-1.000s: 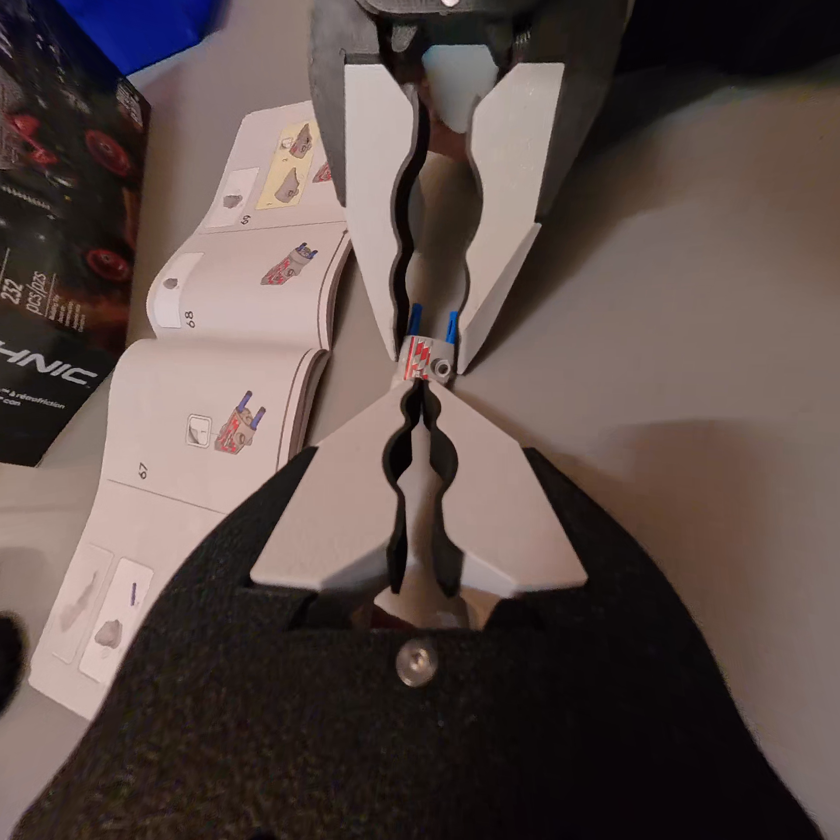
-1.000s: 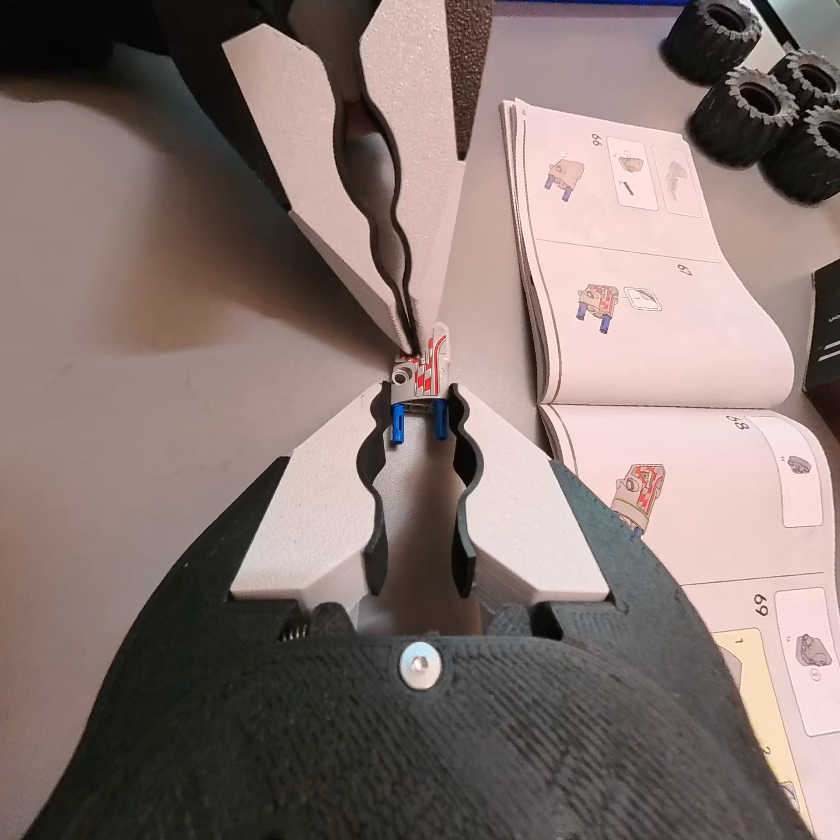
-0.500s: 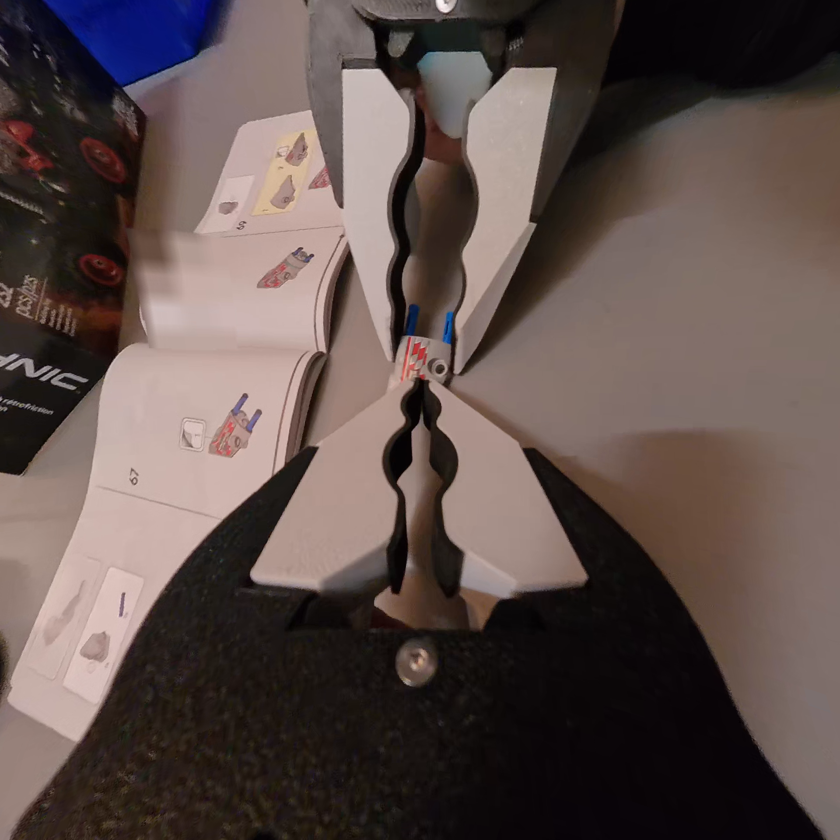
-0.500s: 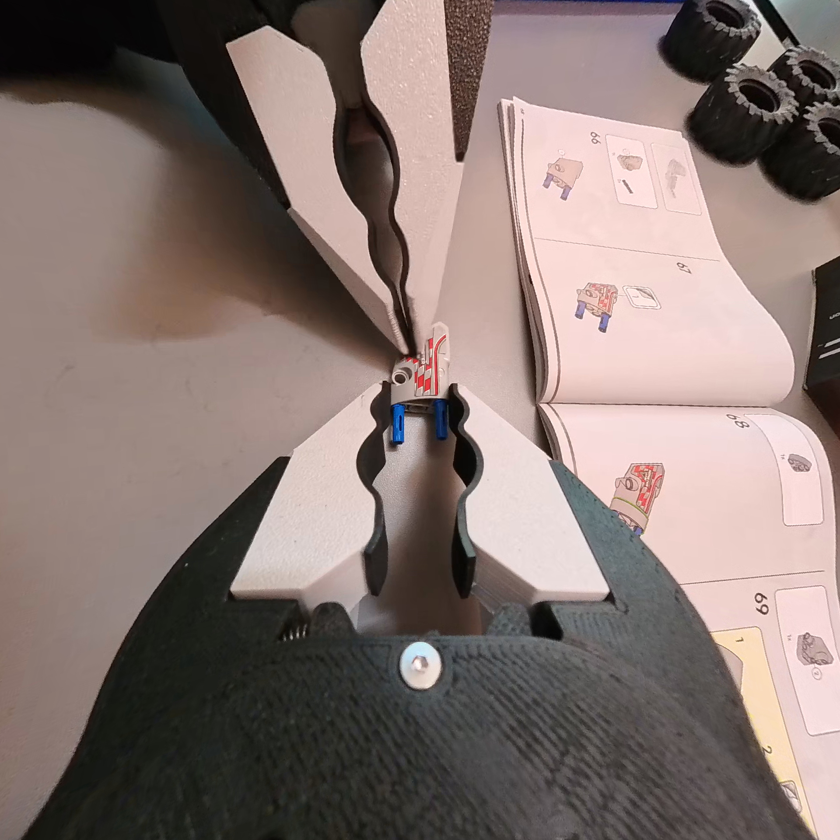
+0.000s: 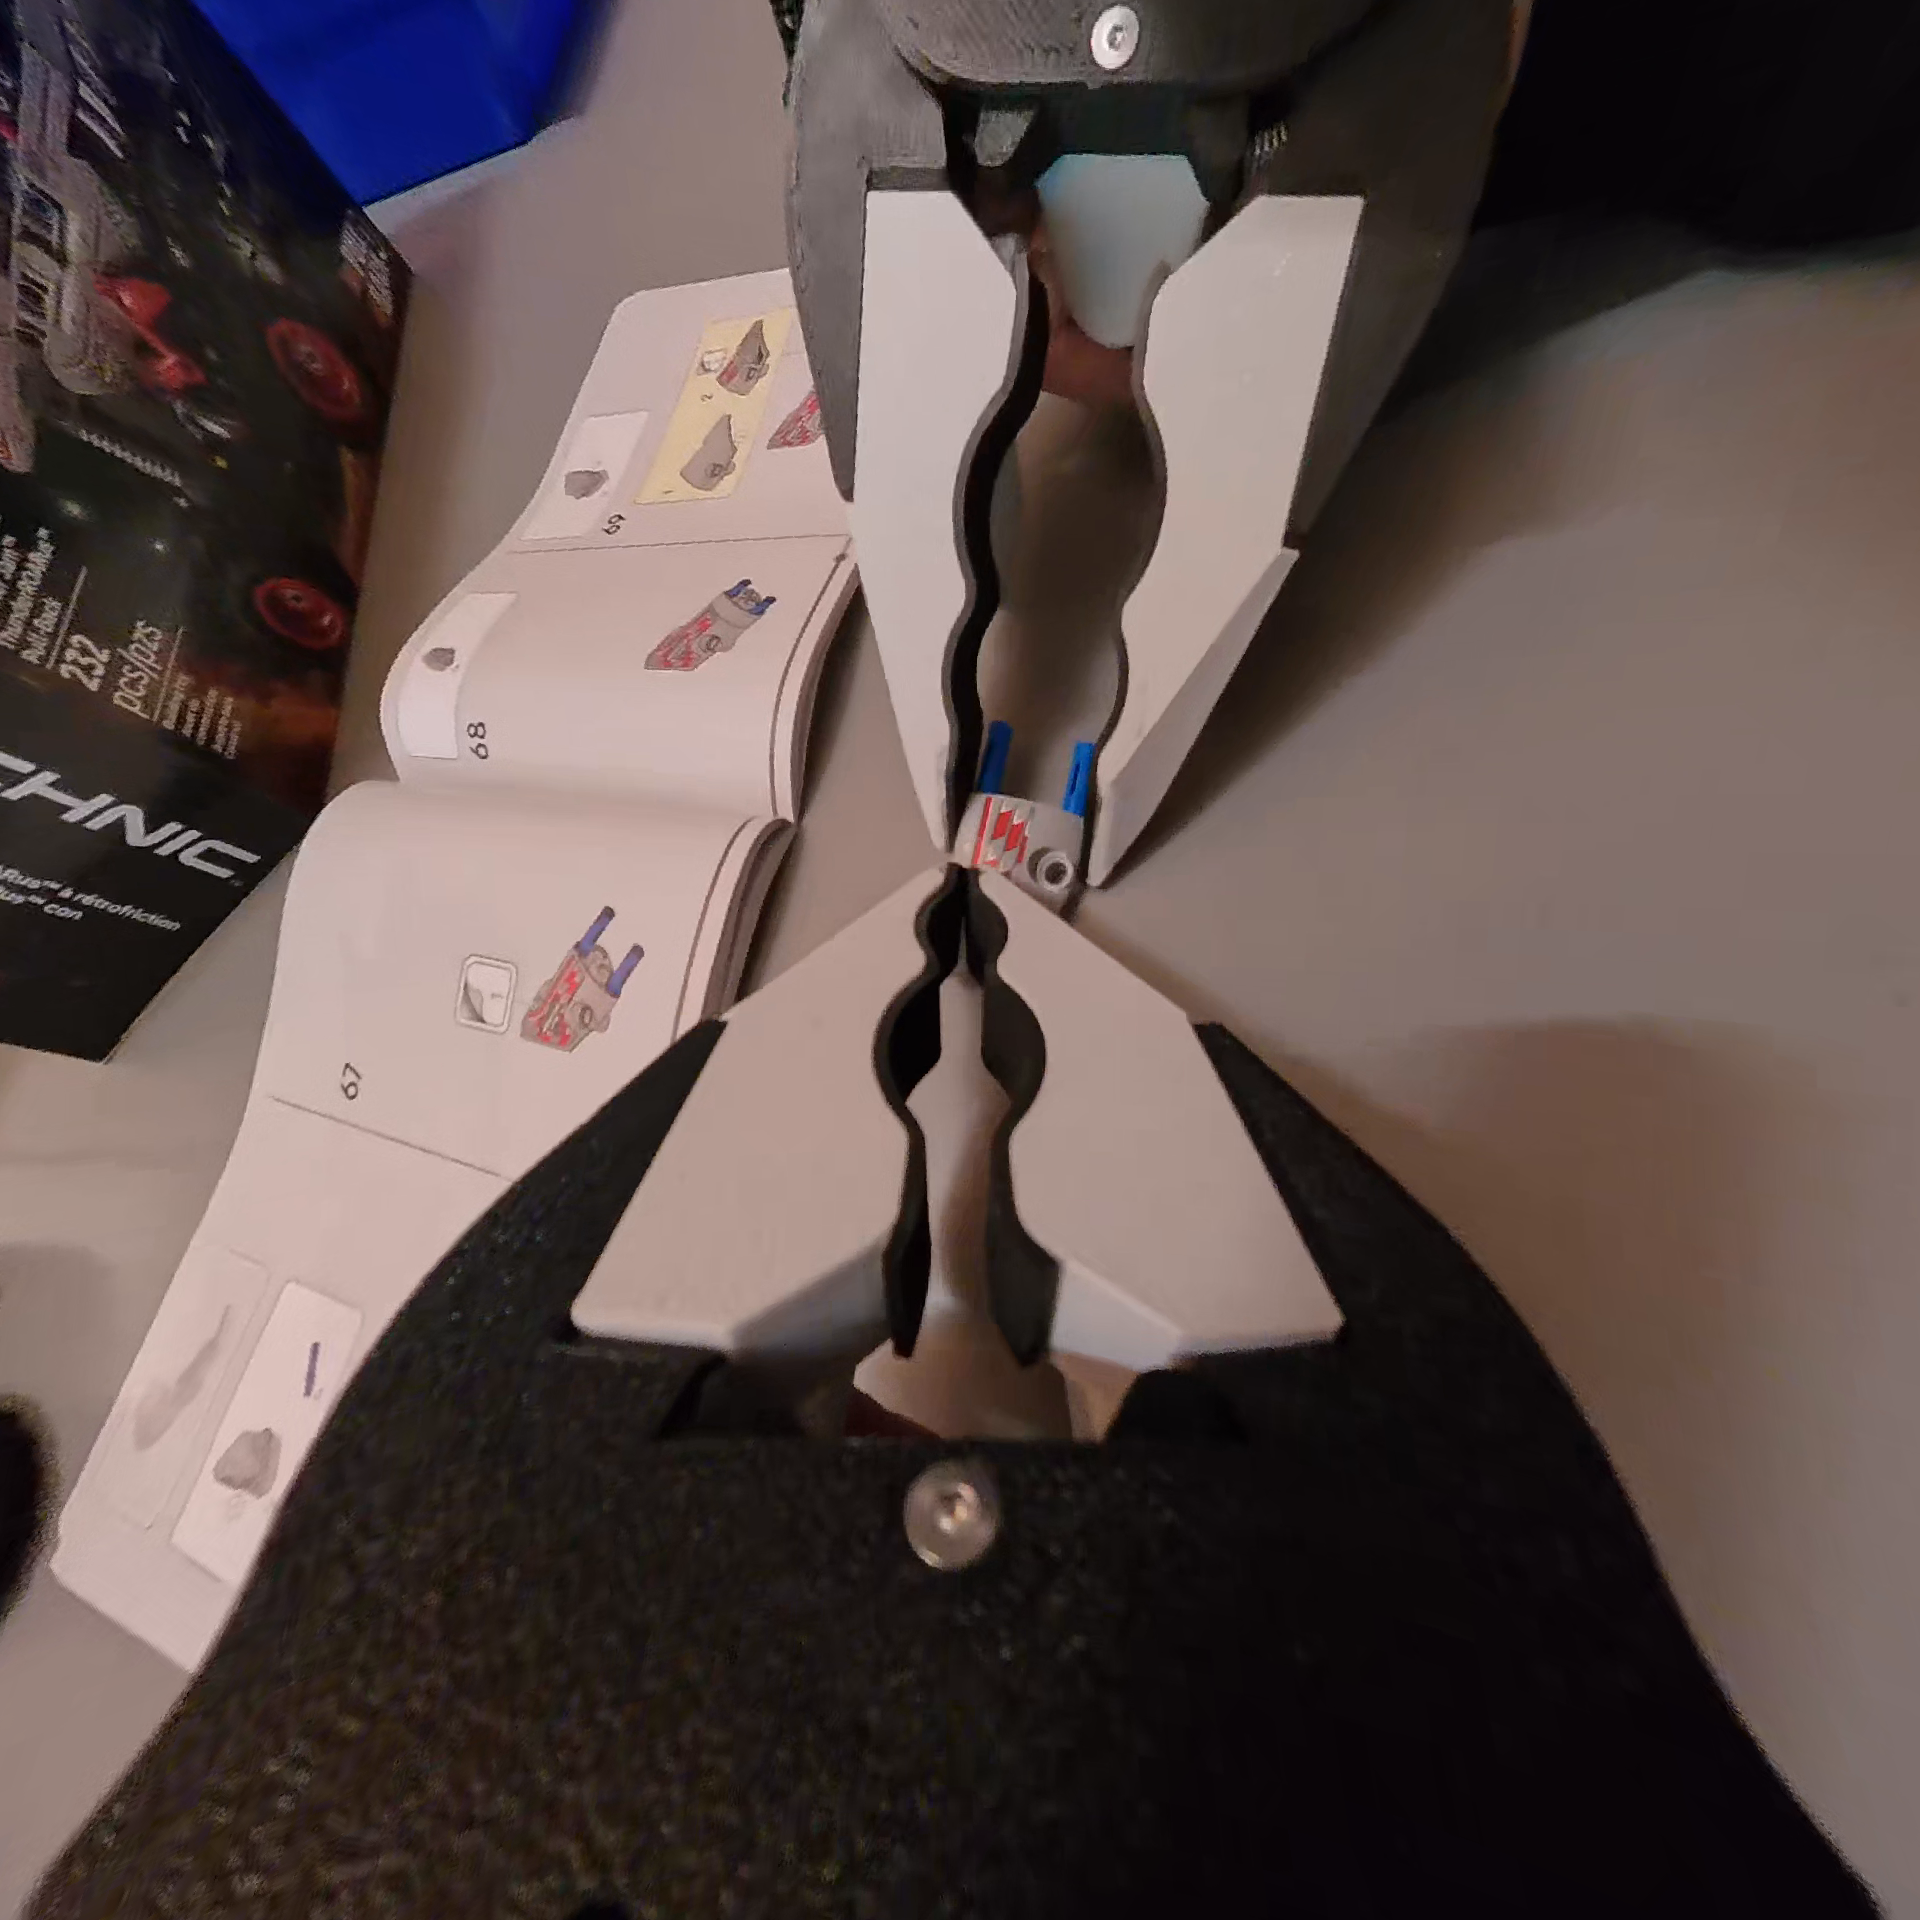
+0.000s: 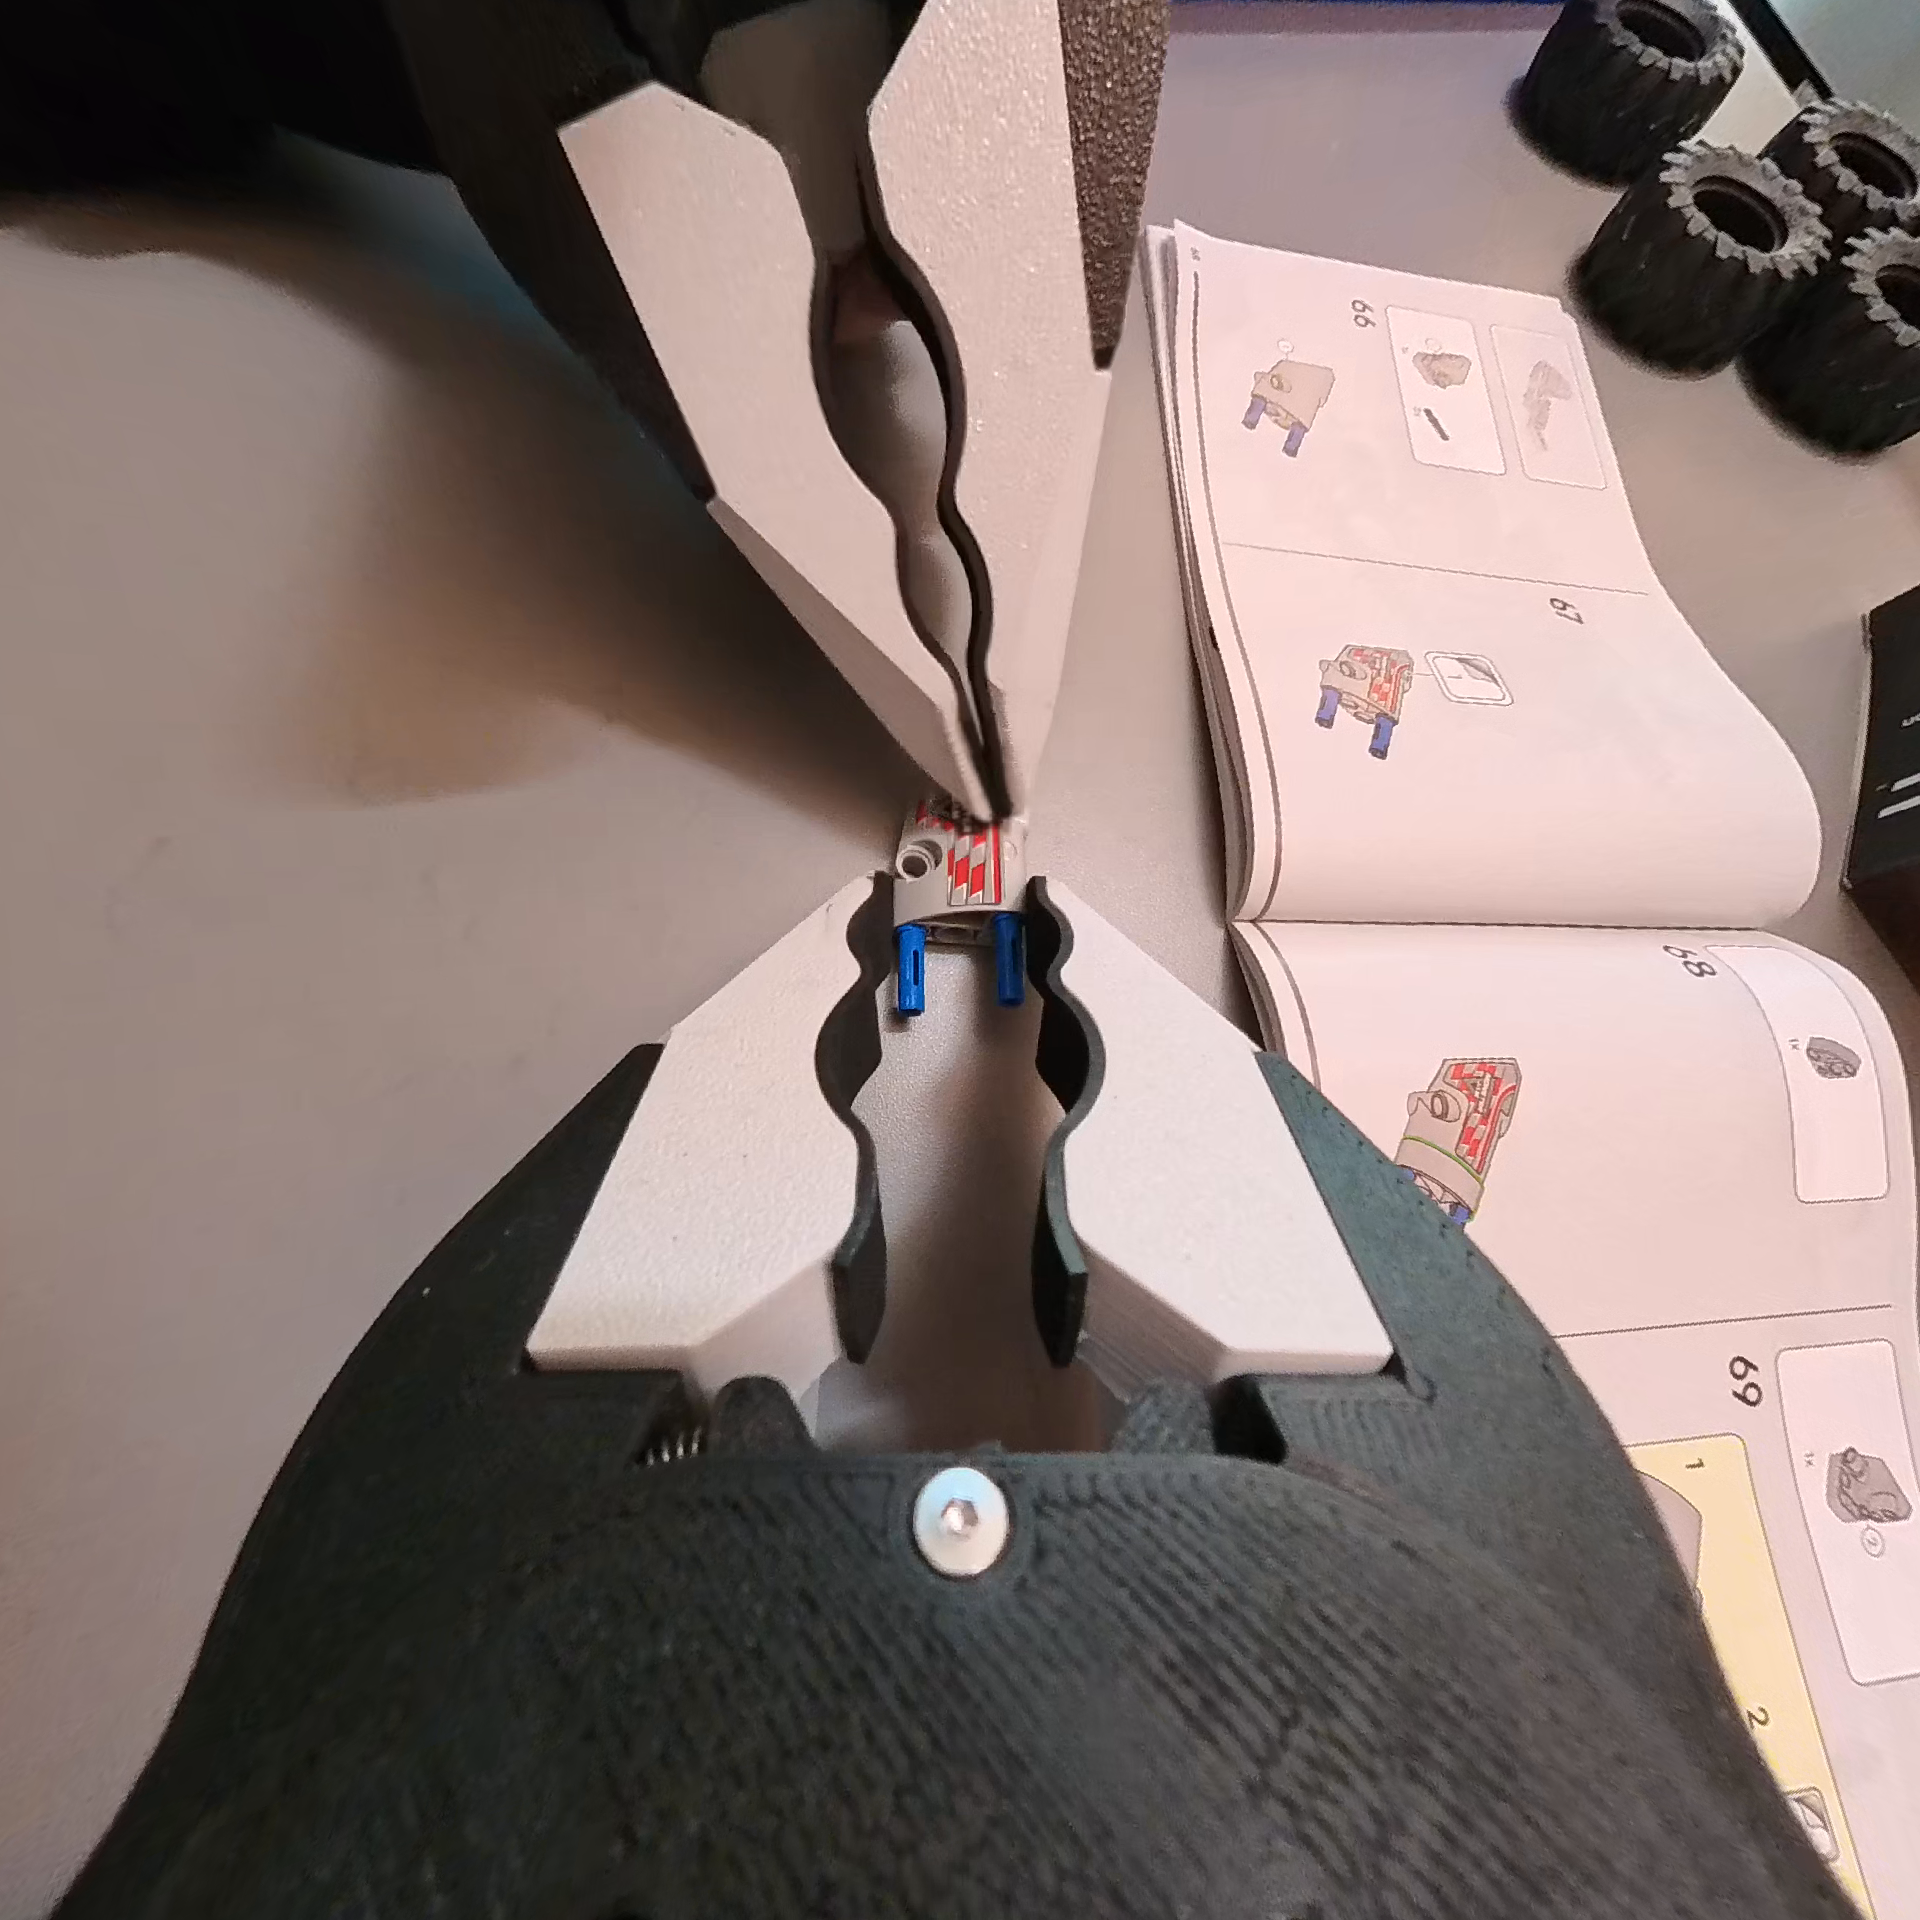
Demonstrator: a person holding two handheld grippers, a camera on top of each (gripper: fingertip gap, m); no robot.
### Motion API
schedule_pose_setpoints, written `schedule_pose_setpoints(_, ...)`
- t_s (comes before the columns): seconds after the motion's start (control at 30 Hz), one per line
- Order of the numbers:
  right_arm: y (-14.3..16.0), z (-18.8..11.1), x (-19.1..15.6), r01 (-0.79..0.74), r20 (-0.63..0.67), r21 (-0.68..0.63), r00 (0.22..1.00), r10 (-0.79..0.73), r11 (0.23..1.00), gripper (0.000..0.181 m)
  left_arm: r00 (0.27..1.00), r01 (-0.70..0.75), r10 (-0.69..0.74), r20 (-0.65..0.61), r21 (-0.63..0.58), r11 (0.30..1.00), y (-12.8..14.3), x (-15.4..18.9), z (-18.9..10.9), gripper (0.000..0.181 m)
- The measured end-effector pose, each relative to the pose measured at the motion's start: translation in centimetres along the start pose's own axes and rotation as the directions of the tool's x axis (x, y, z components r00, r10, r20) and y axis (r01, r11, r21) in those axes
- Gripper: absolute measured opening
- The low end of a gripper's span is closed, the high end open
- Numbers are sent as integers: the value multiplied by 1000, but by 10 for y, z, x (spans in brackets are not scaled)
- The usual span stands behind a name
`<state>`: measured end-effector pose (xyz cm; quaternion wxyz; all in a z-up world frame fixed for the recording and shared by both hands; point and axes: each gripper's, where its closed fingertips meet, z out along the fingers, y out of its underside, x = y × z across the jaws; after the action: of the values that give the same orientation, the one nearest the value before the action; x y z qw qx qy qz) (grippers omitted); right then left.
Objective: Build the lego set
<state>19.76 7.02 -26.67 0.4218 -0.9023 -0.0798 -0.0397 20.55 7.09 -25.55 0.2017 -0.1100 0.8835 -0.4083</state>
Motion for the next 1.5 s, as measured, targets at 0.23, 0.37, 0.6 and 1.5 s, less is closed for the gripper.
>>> schedule_pose_setpoints(0.23,0,0,0,-3,3,0,1000,3,1000,25,1000,-28,27,6,13,1000,-6,4,4,0)
schedule_pose_setpoints(0.37,0,0,0,-2,2,0,1000,2,1000,25,999,-38,38,-1,13,999,-10,8,8,0)
schedule_pose_setpoints(0.6,0,0,0,0,0,0,1000,0,1000,24,998,-57,57,-8,27,998,-14,11,10,0)
schedule_pose_setpoints(1.5,-1,-4,-9,-4,-68,1,998,4,1000,30,959,151,-190,212,185,971,-15,-48,-27,0)
